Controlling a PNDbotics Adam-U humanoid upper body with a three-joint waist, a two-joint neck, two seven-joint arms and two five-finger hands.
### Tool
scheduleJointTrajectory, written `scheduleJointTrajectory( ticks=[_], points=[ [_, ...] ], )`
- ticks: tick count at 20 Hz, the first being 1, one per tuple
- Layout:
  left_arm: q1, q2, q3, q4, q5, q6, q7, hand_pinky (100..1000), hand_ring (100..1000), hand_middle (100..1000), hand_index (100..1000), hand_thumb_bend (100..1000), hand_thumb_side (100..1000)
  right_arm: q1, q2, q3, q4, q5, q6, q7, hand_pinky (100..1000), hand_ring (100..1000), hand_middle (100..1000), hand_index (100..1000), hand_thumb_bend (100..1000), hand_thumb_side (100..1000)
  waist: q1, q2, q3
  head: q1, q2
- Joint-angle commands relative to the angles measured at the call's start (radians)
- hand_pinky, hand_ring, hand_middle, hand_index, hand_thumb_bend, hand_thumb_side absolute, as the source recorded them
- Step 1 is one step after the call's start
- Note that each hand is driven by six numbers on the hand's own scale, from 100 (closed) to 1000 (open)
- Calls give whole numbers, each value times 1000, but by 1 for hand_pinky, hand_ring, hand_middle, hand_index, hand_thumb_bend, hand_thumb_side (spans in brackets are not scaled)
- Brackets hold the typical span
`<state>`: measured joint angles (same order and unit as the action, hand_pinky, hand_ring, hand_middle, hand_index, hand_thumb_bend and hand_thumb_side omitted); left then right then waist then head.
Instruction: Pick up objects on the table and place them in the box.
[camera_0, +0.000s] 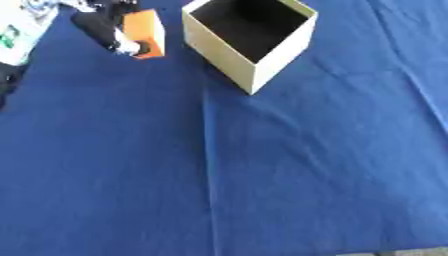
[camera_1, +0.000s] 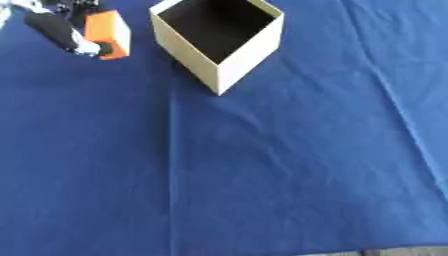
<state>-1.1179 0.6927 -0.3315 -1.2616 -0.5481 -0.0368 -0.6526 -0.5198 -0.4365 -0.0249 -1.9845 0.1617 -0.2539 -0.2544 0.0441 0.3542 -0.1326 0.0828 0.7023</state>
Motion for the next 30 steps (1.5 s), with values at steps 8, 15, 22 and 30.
scheduleJointTrajectory(
  ticks=[8,15,22,30],
  points=[
    [-126,-131,15,-37,-35,34,91,203,369,311,431,100,476,-39,-4,-7,-16,-5,-6,3,776,683,615,753,100,811,1,-18,-38,7,-34],
    [-166,-211,28,59,-112,6,173,208,370,314,434,100,475,-80,23,1,-16,-15,-17,12,777,686,618,753,100,808,14,0,-96,35,-72],
    [-175,-242,60,185,-202,-40,243,214,374,316,436,100,467,-93,33,2,-16,-23,-20,15,775,685,616,752,100,810,29,18,-131,49,-96],
    [-169,-252,76,254,-308,-71,315,225,386,323,442,100,433,-96,40,3,-16,-28,-21,16,775,684,615,752,100,810,34,28,-142,54,-106]
  ],
)
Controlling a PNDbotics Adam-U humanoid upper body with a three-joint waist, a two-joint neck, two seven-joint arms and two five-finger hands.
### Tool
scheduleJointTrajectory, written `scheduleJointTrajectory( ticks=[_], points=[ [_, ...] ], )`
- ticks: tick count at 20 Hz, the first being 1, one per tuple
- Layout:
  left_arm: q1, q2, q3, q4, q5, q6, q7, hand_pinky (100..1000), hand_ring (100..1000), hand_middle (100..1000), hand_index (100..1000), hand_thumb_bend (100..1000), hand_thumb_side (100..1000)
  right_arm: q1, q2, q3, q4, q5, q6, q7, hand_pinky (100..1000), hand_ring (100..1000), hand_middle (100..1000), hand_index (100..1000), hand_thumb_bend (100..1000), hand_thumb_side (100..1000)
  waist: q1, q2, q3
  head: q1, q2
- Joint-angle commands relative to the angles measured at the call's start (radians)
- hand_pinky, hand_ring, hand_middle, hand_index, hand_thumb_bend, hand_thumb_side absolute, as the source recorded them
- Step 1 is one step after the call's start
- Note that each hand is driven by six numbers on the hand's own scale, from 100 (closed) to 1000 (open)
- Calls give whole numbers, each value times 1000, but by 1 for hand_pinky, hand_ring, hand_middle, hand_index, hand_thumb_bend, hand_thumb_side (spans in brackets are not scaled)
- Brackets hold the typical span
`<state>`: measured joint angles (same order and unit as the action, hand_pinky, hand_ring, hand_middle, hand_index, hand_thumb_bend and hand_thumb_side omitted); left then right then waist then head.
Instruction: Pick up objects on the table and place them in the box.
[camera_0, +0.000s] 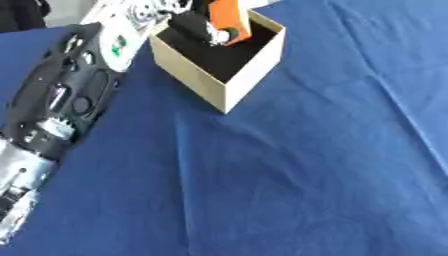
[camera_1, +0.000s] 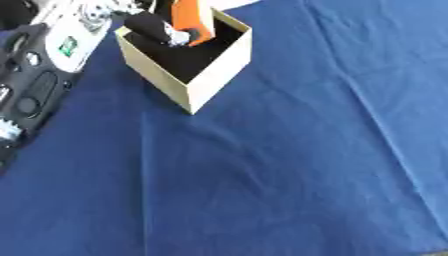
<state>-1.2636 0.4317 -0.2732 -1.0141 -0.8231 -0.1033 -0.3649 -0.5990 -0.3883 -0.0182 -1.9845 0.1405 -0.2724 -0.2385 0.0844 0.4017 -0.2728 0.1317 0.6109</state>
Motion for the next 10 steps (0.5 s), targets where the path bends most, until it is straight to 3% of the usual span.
scheduleJointTrajectory(
  ticks=[1,4,5,8,10],
  points=[
    [-23,6,19,14,-45,-8,36,225,386,323,442,100,433,-17,-8,-4,-16,-7,-2,1,775,684,615,752,100,810,-6,-20,-3,6,-16],
    [-21,-2,31,40,-63,-18,53,240,395,333,452,100,383,-18,-6,-4,-16,-8,-2,1,774,683,614,751,100,811,-5,-15,-8,7,-21],
    [-21,-5,35,49,-64,-24,57,285,428,363,480,100,317,-19,-6,-5,-16,-8,-2,1,774,683,614,751,100,811,-4,-13,-11,8,-24],
    [-20,-10,44,72,-61,-52,55,324,459,407,516,100,292,-18,-5,-6,-16,-8,-1,-1,774,682,613,751,100,811,-1,-9,-16,10,-28],
    [-20,-8,46,80,-66,-72,44,391,519,509,635,122,332,-17,-5,-7,-16,-8,2,-2,773,681,612,750,100,811,1,-7,-19,10,-28]
  ],
)
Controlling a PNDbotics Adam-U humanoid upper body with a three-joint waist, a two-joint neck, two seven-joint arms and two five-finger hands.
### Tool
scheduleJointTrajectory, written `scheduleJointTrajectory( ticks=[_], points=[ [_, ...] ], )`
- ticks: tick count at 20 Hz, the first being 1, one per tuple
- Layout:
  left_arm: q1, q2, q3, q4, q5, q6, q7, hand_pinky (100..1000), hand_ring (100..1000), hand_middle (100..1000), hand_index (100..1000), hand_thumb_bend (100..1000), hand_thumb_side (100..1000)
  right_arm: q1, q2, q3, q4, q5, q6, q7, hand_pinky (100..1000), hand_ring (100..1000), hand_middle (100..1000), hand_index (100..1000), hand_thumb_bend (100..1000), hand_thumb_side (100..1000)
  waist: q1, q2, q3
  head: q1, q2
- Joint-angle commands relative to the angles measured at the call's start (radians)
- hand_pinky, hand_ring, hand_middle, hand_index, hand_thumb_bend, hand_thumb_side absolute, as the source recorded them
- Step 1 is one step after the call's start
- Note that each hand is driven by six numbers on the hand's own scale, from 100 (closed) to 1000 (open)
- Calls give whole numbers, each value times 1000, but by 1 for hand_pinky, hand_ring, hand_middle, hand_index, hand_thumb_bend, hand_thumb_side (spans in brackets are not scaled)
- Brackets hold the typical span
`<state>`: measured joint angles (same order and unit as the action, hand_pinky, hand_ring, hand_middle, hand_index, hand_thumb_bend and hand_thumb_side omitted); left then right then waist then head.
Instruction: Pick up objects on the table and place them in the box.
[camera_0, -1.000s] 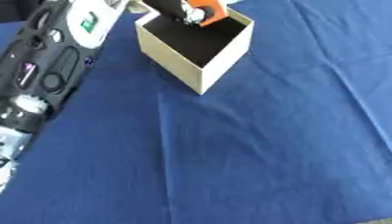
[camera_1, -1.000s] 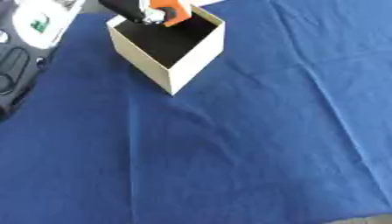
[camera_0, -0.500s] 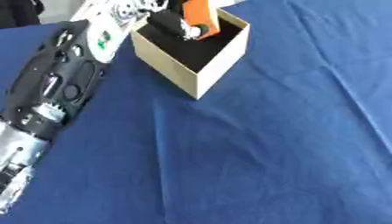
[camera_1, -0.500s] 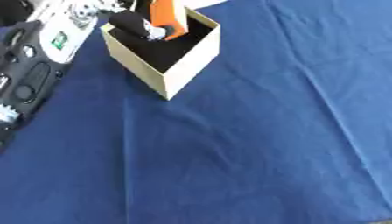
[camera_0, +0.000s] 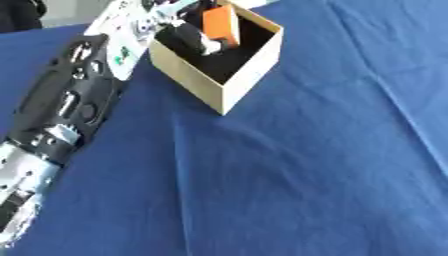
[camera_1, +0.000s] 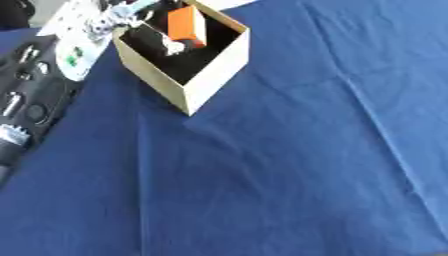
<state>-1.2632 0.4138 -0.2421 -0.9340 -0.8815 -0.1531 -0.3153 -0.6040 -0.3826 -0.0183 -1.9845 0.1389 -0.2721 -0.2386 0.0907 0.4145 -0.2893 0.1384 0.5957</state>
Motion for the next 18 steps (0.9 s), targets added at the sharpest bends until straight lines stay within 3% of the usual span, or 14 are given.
scheduleJointTrajectory(
  ticks=[1,2,3,4,5,6,7,14,16,18],
  points=[
    [-21,11,16,3,-14,-31,-12,408,544,539,674,189,355,-11,-10,-7,-16,-6,2,-3,773,681,612,750,100,811,-5,-19,-3,3,-12],
    [-20,12,17,5,-24,-38,-19,426,562,562,701,248,377,-10,-10,-7,-16,-5,3,-4,773,681,612,750,100,811,-4,-19,-3,3,-11],
    [-19,15,16,8,-35,-41,-27,461,596,601,742,380,428,-9,-10,-8,-16,-5,4,-4,773,681,612,750,100,812,-3,-18,-2,2,-10],
    [-19,17,15,11,-48,-43,-37,463,598,604,746,394,435,-8,-10,-8,-16,-5,4,-4,773,681,612,750,100,812,-2,-18,-2,2,-9],
    [-17,17,15,14,-61,-45,-48,486,623,635,778,555,507,-7,-11,-8,-16,-4,5,-4,772,681,611,750,100,812,-2,-19,-2,2,-8],
    [-16,18,16,15,-72,-49,-60,490,630,649,790,578,516,-6,-11,-8,-16,-4,5,-5,772,681,611,750,100,812,-2,-19,-1,2,-6],
    [-16,18,19,14,-82,-51,-69,517,667,706,837,669,548,-4,-10,-8,-16,-4,6,-5,772,681,611,750,100,812,-2,-20,0,2,-5],
    [-24,21,42,-15,-81,-12,-63,531,680,738,867,723,573,1,-8,-8,-16,-5,8,-4,772,680,611,748,100,812,-3,-26,3,2,0],
    [-26,22,47,-29,-62,1,-51,518,664,719,851,686,580,2,-9,-9,-16,-4,8,-5,772,681,611,748,100,811,-3,-29,3,1,2],
    [-28,24,52,-50,-36,14,-37,500,640,689,829,581,584,3,-10,-10,-16,-4,9,-6,773,682,611,748,100,811,-4,-32,5,1,4]
  ],
)
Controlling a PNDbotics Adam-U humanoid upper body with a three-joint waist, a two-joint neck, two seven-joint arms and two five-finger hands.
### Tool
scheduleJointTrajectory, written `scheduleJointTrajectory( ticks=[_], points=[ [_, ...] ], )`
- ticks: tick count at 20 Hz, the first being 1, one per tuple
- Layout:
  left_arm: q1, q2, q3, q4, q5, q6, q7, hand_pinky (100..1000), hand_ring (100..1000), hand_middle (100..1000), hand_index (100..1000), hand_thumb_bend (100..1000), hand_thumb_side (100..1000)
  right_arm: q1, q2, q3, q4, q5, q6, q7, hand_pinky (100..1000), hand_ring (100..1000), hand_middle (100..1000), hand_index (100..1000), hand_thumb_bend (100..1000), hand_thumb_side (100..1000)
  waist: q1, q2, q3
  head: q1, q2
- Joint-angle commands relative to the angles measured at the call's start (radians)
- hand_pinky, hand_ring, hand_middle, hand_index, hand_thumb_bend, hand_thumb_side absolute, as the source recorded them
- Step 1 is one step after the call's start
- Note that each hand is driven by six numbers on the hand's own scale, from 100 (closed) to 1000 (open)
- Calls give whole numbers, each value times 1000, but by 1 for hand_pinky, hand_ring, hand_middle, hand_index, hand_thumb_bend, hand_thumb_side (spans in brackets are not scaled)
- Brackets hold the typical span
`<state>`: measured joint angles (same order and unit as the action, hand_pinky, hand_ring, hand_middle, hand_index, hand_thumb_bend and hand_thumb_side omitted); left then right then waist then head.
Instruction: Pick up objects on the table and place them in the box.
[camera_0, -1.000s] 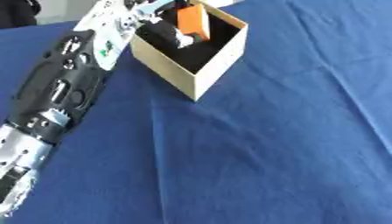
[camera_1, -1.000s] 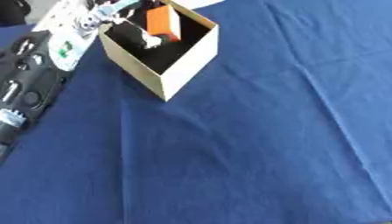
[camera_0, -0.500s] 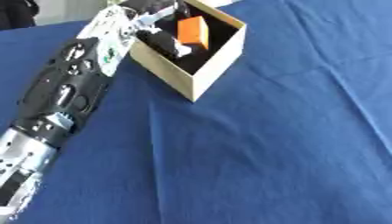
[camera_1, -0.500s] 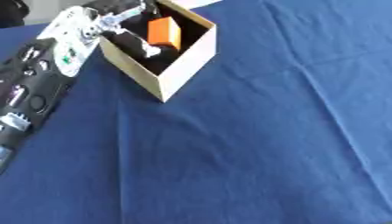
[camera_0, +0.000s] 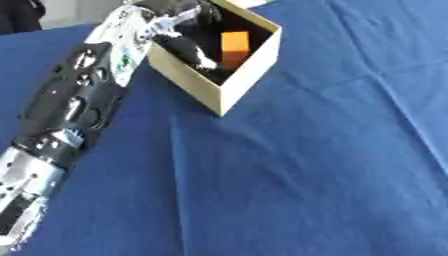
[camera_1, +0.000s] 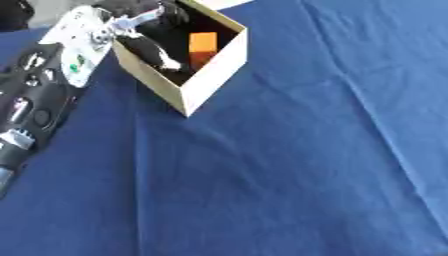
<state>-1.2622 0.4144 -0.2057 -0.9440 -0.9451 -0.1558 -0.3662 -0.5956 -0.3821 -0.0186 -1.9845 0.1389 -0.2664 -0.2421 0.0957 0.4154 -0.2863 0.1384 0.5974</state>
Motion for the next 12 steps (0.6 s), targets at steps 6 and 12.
scheduleJointTrajectory(
  ticks=[6,12],
  points=[
    [-26,55,14,-208,195,87,66,422,548,590,732,124,454,3,-18,-13,-16,2,5,-6,774,684,613,748,100,808,-13,-51,23,-8,29],
    [73,143,25,-585,494,193,169,397,521,564,708,100,384,11,-27,-19,-16,11,4,-15,776,687,616,749,100,804,-24,-72,54,-17,54]
  ],
)
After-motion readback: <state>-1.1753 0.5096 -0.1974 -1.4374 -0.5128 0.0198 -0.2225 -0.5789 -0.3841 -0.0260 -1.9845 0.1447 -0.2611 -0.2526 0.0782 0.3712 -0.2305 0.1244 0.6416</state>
